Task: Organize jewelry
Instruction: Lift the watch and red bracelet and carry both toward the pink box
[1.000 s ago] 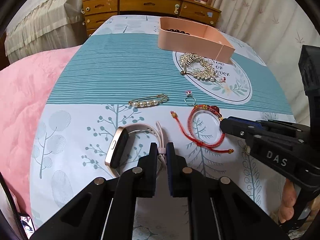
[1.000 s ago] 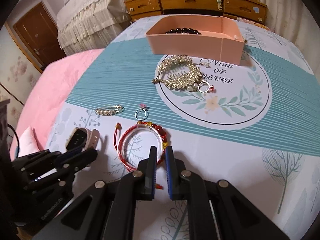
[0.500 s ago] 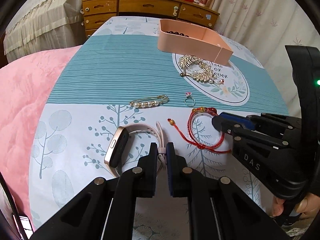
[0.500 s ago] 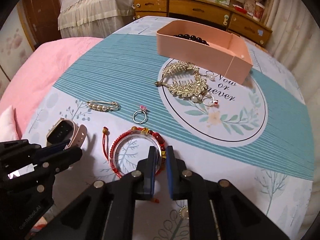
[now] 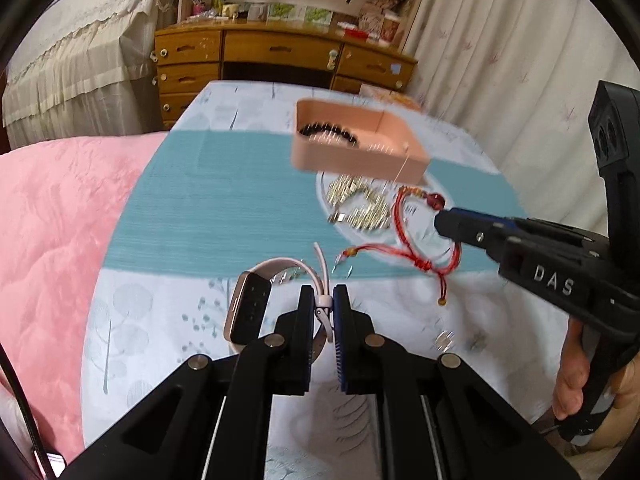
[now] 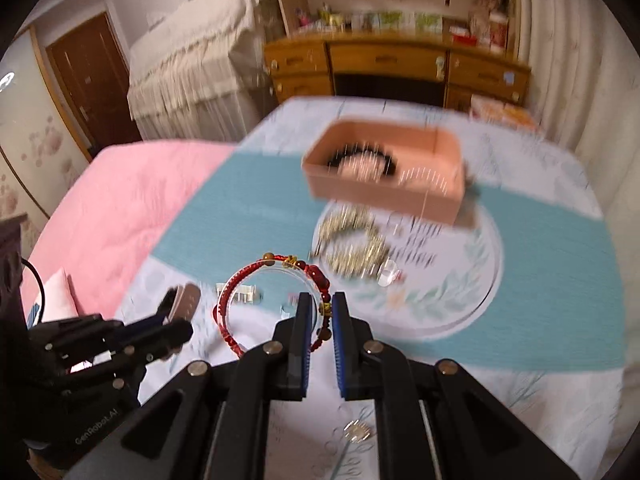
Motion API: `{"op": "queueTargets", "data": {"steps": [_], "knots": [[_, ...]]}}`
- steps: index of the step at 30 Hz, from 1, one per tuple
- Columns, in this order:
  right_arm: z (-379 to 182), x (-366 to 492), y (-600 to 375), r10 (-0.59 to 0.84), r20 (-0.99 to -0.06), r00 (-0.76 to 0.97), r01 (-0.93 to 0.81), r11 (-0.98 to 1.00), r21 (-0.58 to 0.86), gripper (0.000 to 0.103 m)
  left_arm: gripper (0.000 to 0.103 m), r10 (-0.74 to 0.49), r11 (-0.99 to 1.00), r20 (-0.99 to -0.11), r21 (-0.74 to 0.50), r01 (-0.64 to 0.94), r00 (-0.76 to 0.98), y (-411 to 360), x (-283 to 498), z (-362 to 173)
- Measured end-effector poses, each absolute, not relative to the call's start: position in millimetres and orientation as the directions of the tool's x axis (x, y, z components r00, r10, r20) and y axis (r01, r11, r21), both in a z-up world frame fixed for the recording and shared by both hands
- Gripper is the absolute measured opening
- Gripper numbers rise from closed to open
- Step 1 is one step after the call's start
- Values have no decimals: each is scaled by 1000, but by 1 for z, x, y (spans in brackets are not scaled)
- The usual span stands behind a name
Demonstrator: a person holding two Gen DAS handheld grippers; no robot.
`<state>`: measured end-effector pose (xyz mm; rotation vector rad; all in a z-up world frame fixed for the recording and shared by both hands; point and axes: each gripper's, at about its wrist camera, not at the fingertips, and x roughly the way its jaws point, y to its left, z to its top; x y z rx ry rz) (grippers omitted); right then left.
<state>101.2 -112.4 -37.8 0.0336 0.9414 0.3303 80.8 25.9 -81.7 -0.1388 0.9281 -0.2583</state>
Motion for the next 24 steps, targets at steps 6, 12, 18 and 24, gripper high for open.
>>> {"op": "queueTargets", "data": {"steps": [6,12,18,24], "knots": [[-2,119,-125,276,-737,617,-251,957,149,10,7,-282,959,-707,-229,167,649,24,96,-42],[16,149,-138,265,-716,646,-228,962,149,9,7,-298,953,-667,-245,177,683,20,127,-14],[14,202,-156,263,-728,633,-164,965,206,10,7,-368,930,-686,-278,241,628,3,183,6],[-17,251,-165,255,-763,594,-97,964,247,10,7,-389,921,-742,-301,246,546,-28,258,-8]]}}
